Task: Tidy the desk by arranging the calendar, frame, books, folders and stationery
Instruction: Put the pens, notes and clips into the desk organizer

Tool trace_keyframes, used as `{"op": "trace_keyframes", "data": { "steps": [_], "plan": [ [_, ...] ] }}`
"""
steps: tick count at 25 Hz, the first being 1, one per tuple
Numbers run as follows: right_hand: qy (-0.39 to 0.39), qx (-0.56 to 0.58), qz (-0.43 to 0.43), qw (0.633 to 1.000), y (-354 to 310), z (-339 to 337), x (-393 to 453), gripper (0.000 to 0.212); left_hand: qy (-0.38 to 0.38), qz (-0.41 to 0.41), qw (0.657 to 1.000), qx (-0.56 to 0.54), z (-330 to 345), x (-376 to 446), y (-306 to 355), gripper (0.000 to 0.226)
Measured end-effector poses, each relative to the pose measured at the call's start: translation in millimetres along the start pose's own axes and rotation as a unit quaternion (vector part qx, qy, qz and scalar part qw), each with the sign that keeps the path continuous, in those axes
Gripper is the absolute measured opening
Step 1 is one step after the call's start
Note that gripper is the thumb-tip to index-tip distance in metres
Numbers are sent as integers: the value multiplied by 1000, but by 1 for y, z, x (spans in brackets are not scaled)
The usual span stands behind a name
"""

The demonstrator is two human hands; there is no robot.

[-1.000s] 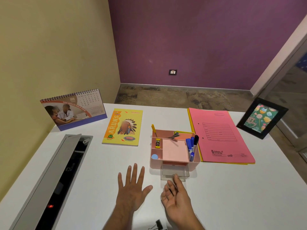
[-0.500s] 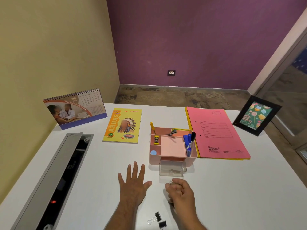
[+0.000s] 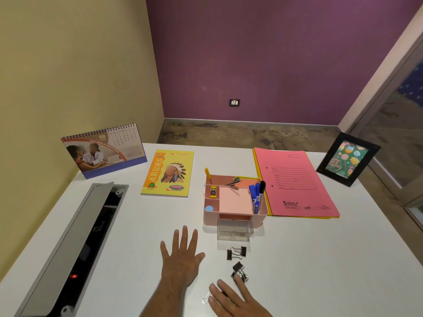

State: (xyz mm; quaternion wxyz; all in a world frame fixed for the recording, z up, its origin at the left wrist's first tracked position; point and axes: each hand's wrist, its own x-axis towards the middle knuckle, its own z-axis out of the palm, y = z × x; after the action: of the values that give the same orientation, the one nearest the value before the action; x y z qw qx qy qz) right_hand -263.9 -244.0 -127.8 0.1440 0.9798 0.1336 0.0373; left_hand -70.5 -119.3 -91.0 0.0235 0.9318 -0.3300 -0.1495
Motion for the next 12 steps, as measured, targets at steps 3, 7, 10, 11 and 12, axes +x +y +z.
{"op": "trace_keyframes", "data": {
  "steps": [3, 7, 10, 11, 12],
  "plan": [
    [60, -50, 26, 997, 9, -6, 8, 39, 17, 2, 1000, -4, 8, 5, -1, 86],
    [74, -7, 64, 995, 16, -5, 12, 41, 13, -19, 1000, 5, 12, 6, -3, 99],
    [16, 76, 91, 993, 22, -8, 14, 75, -3, -7, 1000, 31, 16, 11, -6, 114],
    [-1, 88, 93, 992, 23, -10, 14, 82, -2, -3, 1000, 29, 12, 10, -5, 112],
    [-24, 102, 95, 990, 25, -13, 13, 85, 17, 1, 999, 32, 6, 8, -3, 102]
  ]
}}
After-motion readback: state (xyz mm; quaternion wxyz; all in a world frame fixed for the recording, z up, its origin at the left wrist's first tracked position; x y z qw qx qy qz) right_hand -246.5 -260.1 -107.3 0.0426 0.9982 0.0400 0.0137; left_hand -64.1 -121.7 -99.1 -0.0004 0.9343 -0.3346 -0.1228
